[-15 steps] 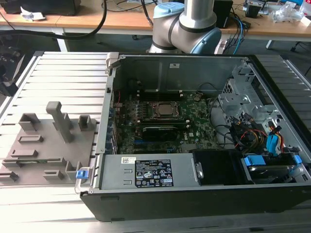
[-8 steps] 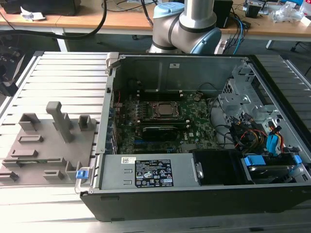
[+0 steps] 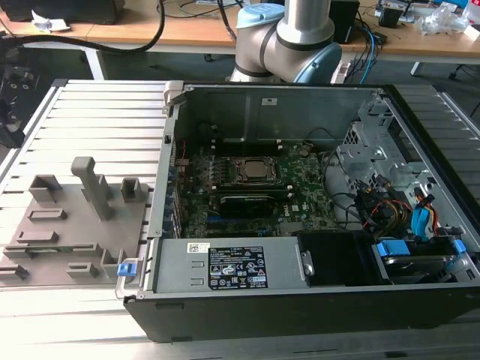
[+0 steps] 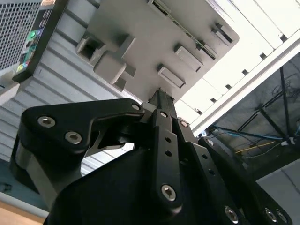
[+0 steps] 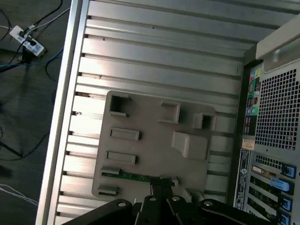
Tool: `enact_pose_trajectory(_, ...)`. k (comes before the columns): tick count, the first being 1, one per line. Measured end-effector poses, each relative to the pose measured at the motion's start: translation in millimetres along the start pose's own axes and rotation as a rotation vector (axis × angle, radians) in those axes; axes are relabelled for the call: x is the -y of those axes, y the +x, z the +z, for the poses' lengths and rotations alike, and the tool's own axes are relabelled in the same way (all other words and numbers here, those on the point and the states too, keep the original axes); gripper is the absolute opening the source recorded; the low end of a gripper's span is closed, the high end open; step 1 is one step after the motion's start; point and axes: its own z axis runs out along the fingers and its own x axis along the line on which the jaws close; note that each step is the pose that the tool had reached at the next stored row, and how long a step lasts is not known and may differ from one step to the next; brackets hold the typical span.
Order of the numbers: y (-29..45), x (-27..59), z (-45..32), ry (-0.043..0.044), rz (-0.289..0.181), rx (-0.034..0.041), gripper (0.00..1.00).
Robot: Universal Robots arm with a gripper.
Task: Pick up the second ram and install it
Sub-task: 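Pick up the second ram and move it above second insertion slot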
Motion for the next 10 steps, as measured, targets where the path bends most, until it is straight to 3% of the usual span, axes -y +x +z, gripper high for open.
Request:
enact_pose_trajectory(1, 0.0, 0.0, 0.0, -0.0011, -0.046, -0.0022, 0.11)
enact_pose_trajectory(10, 0.0, 0.0, -0.1, -0.0063, -0.259, -0.0117, 0.11)
